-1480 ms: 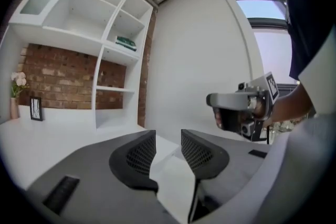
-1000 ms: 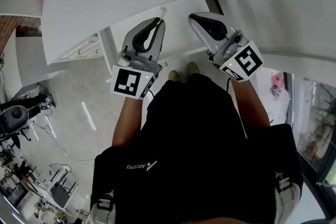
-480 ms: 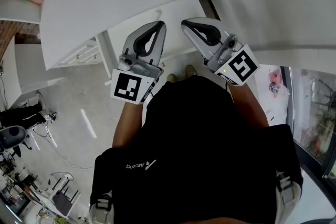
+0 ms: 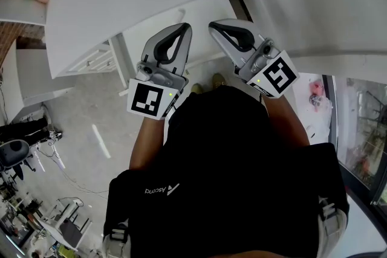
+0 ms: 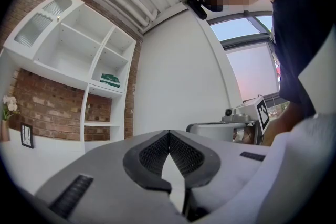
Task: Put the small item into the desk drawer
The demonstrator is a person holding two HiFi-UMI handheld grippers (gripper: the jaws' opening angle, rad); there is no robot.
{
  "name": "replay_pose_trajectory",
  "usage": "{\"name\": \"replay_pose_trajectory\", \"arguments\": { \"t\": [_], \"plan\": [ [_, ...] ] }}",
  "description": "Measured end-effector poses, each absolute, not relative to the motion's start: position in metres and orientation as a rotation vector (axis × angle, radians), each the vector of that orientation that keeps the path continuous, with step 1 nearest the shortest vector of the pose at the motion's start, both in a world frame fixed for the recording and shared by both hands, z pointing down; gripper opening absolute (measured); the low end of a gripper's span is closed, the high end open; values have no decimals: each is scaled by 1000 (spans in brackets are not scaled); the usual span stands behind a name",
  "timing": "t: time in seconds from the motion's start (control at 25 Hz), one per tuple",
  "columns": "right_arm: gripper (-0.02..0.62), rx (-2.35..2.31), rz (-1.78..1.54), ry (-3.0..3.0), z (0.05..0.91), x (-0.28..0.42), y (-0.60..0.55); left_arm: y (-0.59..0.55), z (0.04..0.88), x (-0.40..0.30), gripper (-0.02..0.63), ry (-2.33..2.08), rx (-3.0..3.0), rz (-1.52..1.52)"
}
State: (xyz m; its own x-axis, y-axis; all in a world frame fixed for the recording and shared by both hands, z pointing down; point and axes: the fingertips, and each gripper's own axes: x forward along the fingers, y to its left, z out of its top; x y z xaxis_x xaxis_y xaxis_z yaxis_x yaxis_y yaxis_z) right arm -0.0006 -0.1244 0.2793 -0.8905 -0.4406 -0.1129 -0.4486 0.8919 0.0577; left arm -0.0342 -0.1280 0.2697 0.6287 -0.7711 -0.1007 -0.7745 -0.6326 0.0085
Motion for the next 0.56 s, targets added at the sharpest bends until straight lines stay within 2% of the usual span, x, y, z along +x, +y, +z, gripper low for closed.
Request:
{"name": "replay_pose_trajectory", "arguments": {
  "t": [0.56],
  "plan": [
    [0,-698,123,2954,279,3,-126,-130,279,-34,-2,1362,-2823,66]
  ]
}}
